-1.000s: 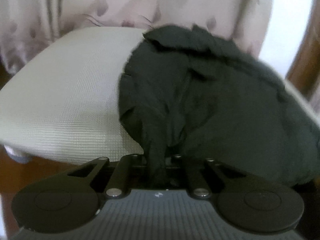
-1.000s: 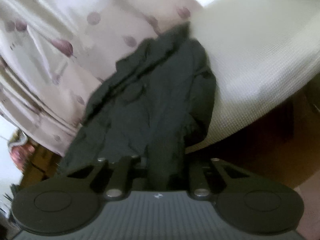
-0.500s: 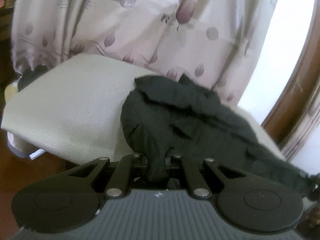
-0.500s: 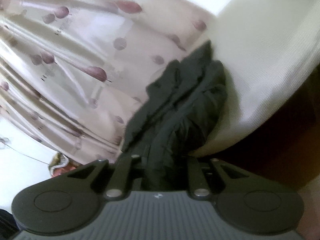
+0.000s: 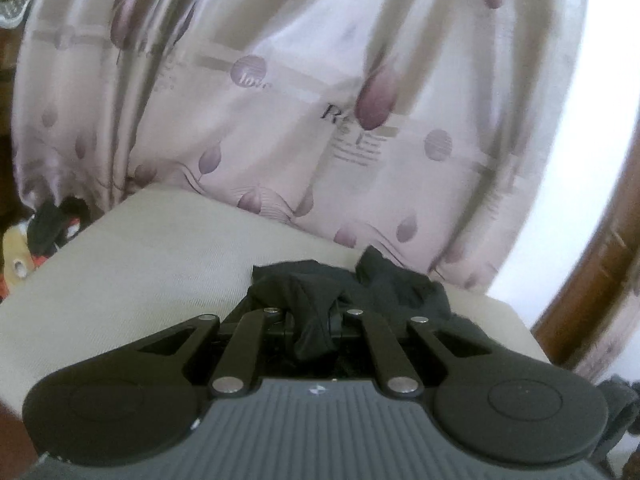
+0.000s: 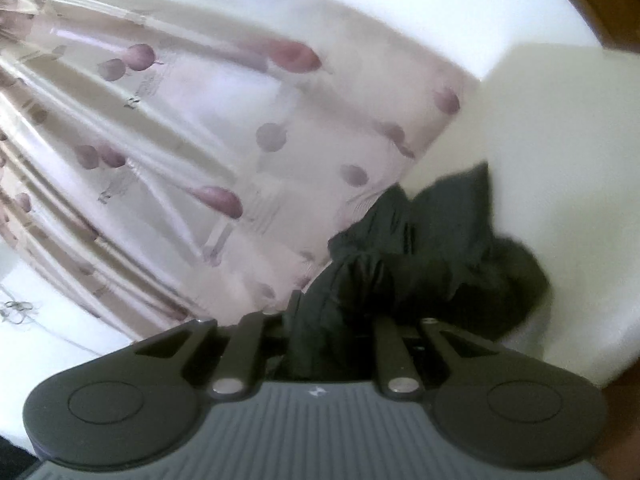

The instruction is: Fold large clothes

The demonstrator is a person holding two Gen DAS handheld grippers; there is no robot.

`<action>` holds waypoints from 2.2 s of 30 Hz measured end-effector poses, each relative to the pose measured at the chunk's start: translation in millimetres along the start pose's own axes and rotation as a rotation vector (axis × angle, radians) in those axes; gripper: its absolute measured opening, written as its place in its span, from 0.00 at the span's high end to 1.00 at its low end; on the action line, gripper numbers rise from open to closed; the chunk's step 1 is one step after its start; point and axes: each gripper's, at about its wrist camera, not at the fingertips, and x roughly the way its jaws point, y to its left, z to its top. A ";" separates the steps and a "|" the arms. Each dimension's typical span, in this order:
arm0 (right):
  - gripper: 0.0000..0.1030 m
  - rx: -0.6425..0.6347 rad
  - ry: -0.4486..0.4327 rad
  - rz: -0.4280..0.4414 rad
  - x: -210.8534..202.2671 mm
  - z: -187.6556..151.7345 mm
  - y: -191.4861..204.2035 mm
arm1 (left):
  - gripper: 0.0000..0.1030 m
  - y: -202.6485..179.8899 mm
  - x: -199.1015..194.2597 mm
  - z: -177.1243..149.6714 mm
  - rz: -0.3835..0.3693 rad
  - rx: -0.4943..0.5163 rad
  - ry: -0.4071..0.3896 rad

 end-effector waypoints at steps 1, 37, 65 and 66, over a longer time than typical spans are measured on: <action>0.86 0.005 0.001 -0.006 9.8 9.0 -2.4 | 0.90 -1.8 14.5 7.2 0.011 -0.009 0.009; 0.08 -0.068 -0.063 -0.154 163.2 65.7 -51.7 | 0.00 -41.8 185.8 22.2 0.092 0.198 -0.126; 0.44 -0.573 0.246 -0.692 287.1 35.3 -55.3 | 0.69 -6.4 331.0 -14.4 0.338 0.231 0.252; 0.44 -0.576 0.242 -0.696 287.6 33.0 -55.6 | 0.69 -5.1 332.4 -15.9 0.341 0.226 0.247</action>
